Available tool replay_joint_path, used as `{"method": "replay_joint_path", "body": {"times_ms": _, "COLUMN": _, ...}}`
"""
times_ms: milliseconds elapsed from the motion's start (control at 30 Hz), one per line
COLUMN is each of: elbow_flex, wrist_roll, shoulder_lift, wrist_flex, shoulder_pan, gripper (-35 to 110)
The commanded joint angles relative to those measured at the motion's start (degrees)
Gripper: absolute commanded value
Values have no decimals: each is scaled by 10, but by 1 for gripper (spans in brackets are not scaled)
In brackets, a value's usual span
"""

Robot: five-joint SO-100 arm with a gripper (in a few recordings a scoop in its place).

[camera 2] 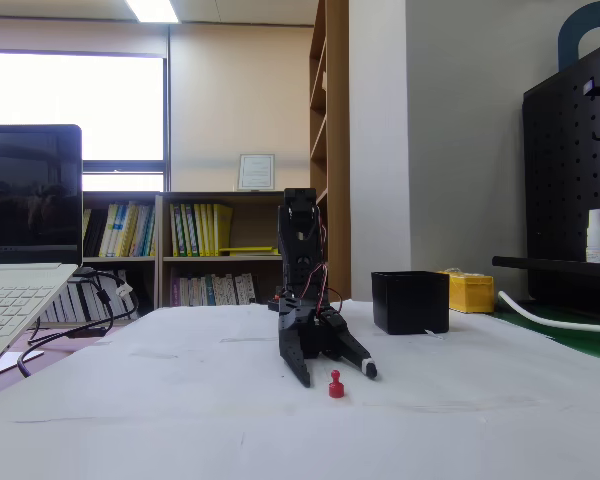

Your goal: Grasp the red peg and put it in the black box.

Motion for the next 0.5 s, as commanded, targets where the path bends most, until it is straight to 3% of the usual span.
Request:
{"method": "replay_joint_path", "body": {"times_ms": 0, "elbow_flex": 55, "wrist_roll": -10, "shoulder_lift": 7, "wrist_flex": 32, "shoulder_pan": 0, "gripper": 32}}
{"method": "replay_joint_path", "body": {"times_ms": 467, "elbow_flex": 105, "wrist_roll": -5, "shoulder_lift": 32, "wrist_flex": 54, "shoulder_pan": -5, "gripper": 32}}
